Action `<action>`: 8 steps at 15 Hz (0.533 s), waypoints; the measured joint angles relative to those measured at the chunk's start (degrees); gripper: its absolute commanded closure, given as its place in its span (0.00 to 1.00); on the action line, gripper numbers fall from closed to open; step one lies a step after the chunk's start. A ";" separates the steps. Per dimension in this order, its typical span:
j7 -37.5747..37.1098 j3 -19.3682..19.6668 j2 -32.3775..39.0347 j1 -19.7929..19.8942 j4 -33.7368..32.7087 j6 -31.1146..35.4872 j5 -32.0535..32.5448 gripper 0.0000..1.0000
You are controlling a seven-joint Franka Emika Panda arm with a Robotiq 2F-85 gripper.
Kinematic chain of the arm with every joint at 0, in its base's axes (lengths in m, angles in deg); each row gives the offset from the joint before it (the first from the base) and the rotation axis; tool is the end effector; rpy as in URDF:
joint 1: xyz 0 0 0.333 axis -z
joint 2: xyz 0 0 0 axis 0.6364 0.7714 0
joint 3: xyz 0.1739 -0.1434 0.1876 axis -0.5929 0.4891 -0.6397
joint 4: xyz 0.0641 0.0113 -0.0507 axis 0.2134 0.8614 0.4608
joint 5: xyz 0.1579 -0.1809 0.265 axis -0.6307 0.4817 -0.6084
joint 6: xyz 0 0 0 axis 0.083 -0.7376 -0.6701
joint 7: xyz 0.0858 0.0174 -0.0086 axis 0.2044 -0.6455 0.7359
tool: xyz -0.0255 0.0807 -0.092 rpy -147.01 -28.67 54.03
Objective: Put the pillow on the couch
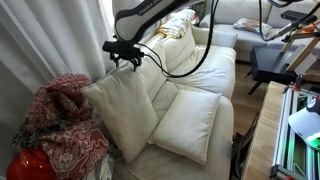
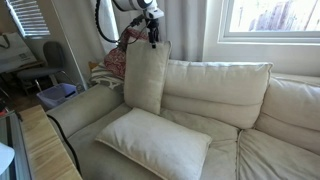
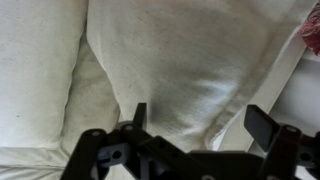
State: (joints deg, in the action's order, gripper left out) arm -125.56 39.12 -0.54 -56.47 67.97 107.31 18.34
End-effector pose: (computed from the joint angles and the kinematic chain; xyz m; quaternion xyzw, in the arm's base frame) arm 0.7083 0.1954 0.2550 -0.8643 0.4872 -0.0821 0.0939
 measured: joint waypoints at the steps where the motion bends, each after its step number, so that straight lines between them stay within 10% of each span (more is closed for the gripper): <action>1: -0.34 0.05 0.92 -0.03 -0.01 2.65 0.03 0.09; 8: -0.58 0.53 3.07 -0.23 -1.18 -2.85 0.65 0.70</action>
State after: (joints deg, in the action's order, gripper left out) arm -126.15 39.65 2.53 -56.70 66.79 104.46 18.99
